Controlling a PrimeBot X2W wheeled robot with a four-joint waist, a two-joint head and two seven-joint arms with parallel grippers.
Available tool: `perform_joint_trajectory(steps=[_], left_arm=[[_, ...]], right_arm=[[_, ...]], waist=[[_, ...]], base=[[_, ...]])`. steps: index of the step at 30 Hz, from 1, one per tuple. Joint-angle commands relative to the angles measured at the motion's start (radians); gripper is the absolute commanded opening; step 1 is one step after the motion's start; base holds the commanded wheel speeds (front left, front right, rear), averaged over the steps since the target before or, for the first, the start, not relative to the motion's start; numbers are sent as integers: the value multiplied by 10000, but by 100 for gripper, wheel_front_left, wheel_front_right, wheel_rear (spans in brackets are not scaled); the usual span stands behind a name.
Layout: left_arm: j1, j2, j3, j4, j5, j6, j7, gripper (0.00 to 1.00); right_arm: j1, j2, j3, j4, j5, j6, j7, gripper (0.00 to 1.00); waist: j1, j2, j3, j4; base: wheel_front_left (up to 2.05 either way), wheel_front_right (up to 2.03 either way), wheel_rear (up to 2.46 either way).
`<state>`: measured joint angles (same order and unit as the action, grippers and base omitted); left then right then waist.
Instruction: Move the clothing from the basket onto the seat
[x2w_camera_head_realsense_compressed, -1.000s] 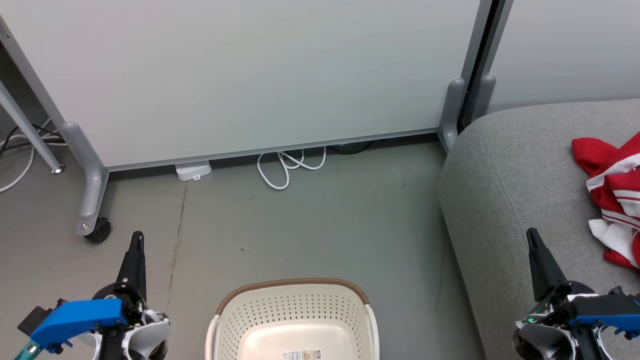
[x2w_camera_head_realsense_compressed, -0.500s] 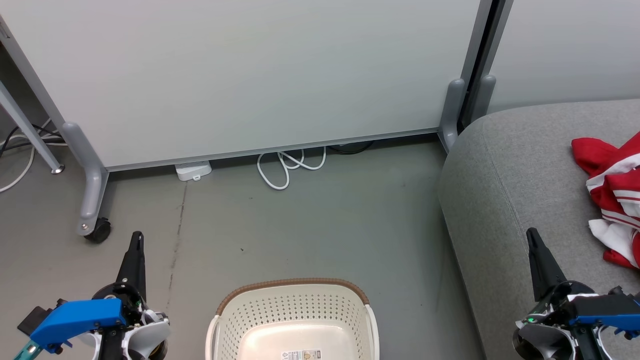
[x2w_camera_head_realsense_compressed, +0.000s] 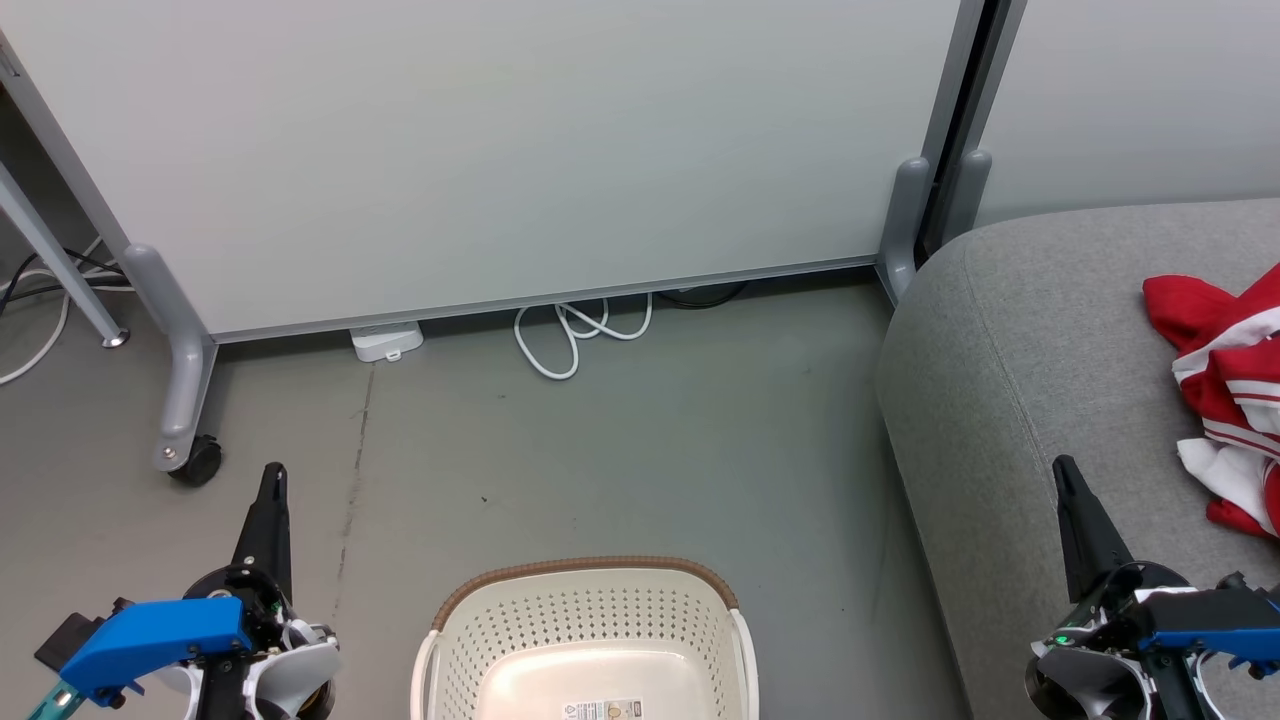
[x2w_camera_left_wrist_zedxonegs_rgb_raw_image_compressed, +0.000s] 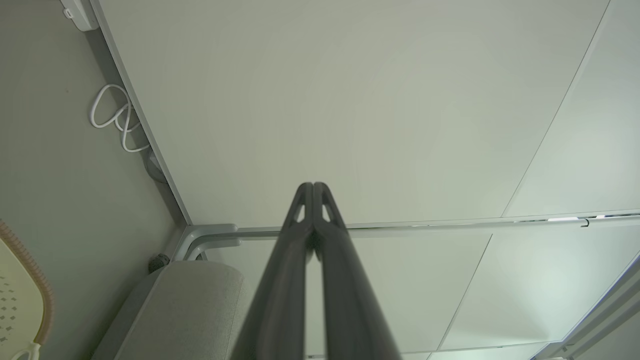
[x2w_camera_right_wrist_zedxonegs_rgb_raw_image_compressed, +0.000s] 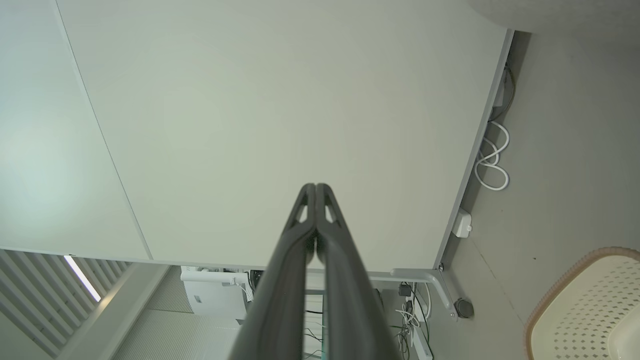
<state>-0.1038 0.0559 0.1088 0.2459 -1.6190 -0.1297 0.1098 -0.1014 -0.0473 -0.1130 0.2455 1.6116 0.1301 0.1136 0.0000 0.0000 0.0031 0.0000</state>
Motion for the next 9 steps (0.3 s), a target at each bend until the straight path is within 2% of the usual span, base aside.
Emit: perform_joint_trajectory(steps=[1,9], left_arm=[[-98,-14,13,-42,25,-18,22,0],[-100,-20,23,-42,35,-18,31,0]], right_arm=[[-145,-57,-16,-31,28,11,35,0],[-144,-57,-16,-31,28,11,34,0]], waist=[[0,0,0,0],[0,0,0,0]], base=[[0,0,0],[0,0,0]])
